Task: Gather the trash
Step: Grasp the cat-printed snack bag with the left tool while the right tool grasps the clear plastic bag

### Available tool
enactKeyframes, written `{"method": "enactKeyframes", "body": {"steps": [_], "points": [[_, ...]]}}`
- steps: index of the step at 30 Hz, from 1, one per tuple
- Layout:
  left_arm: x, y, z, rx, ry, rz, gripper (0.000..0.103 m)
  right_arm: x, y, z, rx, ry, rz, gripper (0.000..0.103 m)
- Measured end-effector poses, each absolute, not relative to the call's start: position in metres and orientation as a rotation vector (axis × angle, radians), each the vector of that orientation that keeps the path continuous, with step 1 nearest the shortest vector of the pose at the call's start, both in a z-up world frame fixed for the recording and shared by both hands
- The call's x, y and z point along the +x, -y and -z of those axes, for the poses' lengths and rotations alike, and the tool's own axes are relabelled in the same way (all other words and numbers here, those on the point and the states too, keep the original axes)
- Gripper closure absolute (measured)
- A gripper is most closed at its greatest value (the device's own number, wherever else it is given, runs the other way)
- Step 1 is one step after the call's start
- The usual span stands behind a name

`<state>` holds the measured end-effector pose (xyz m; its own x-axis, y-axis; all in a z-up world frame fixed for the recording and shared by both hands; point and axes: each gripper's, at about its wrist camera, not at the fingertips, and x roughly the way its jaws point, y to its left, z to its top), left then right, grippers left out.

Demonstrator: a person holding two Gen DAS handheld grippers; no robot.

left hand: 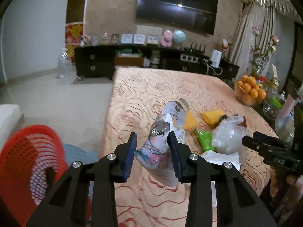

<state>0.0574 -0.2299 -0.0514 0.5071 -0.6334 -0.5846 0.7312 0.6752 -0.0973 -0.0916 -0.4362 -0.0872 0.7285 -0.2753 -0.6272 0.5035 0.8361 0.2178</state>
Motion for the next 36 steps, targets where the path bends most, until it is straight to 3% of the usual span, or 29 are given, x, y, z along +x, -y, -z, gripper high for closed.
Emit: {"method": "enactKeyframes", "body": {"steps": [13, 17, 22, 36], "points": [[0.061, 0.181, 0.043, 0.138, -0.601, 0.703, 0.07, -0.039, 0.439, 0.106, 0.379, -0.718, 0.403, 0.02], [0.062, 0.178, 0.046, 0.134, -0.598, 0.698, 0.07, -0.038, 0.444, 0.11, 0.389, -0.729, 0.413, 0.039], [0.062, 0.177, 0.047, 0.136, -0.593, 0.69, 0.07, -0.041, 0.442, 0.11, 0.393, -0.727, 0.407, 0.049], [0.063, 0.155, 0.028, 0.109, -0.546, 0.618, 0.07, -0.072, 0.42, 0.059, 0.334, -0.556, 0.399, 0.052]]}}
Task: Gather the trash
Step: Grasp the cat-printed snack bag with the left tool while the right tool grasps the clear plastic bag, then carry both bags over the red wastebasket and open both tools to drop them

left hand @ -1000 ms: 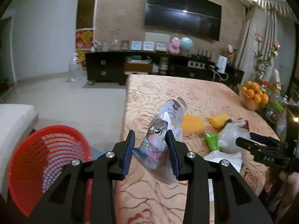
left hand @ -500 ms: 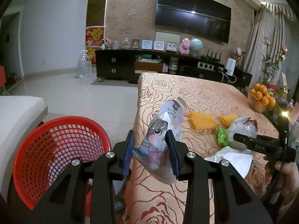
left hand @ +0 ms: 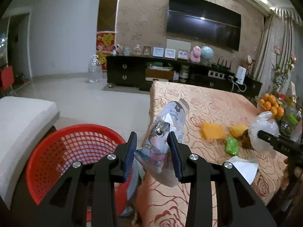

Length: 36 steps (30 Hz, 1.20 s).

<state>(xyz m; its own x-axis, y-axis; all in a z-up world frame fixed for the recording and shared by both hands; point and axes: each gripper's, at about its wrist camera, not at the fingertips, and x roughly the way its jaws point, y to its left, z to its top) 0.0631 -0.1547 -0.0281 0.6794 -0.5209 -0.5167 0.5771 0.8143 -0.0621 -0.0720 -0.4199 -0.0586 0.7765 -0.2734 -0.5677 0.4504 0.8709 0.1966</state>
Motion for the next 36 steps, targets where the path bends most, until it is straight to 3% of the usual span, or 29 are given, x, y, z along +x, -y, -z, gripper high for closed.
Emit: {"method": "enactKeyframes", "body": {"steps": [18, 36], "points": [[0.082, 0.086, 0.008, 0.098, -0.493, 0.404, 0.07, -0.039, 0.373, 0.018, 0.269, -0.522, 0.331, 0.052], [0.111, 0.047, 0.028, 0.049, -0.546, 0.276, 0.07, 0.059, 0.256, 0.012, 0.189, -0.568, 0.051, 0.052]]}}
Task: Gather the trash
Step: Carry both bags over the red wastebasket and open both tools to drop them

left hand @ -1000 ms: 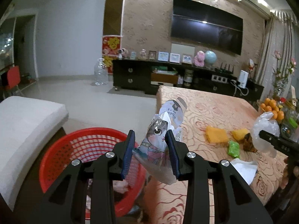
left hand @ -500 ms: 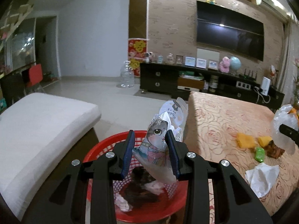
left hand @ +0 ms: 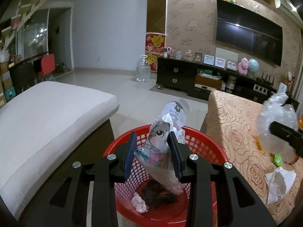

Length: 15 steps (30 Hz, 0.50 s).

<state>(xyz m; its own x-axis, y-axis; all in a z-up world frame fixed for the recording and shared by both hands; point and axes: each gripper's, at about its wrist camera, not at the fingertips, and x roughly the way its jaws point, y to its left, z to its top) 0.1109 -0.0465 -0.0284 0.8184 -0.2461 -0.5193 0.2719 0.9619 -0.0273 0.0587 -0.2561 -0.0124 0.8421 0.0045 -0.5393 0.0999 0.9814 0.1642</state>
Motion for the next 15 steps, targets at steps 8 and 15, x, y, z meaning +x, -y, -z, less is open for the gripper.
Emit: {"method": "enactKeyframes", "body": {"steps": [8, 15], "points": [[0.117, 0.034, 0.034, 0.033, -0.587, 0.245, 0.07, 0.096, 0.226, 0.021, 0.209, -0.622, -0.057, 0.051], [0.125, 0.031, 0.039, 0.039, -0.632, 0.227, 0.07, 0.115, 0.206, 0.027, 0.204, -0.66, -0.106, 0.051]]}}
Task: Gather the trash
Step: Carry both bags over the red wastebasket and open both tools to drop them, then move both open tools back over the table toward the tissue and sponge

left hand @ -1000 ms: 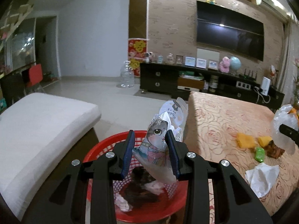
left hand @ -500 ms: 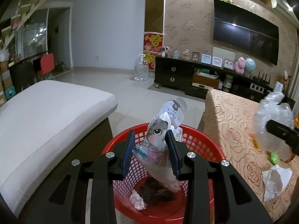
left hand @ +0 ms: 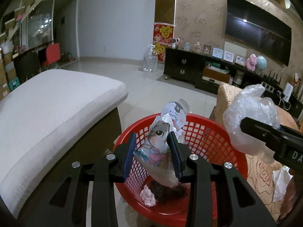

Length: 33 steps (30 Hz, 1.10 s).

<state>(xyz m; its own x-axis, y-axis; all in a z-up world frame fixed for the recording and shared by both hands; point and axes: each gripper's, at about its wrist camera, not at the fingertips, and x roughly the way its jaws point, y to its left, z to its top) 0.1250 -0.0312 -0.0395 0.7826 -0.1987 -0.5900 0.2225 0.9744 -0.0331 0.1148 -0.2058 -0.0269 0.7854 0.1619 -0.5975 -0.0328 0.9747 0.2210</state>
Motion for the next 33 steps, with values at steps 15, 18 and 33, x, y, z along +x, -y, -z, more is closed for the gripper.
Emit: {"method": "enactKeyframes", "body": {"steps": [15, 18, 33], "points": [[0.127, 0.029, 0.043, 0.034, -0.668, 0.24, 0.052, 0.124, 0.194, 0.03, 0.228, -0.686, -0.135, 0.034], [0.125, 0.029, 0.042, 0.037, -0.657, 0.239, 0.042, 0.122, 0.197, 0.027, 0.24, -0.68, -0.134, 0.031], [0.121, 0.018, 0.033, -0.037, -0.597, 0.198, 0.026, 0.101, 0.212, 0.022, 0.22, -0.639, -0.072, 0.03]]}}
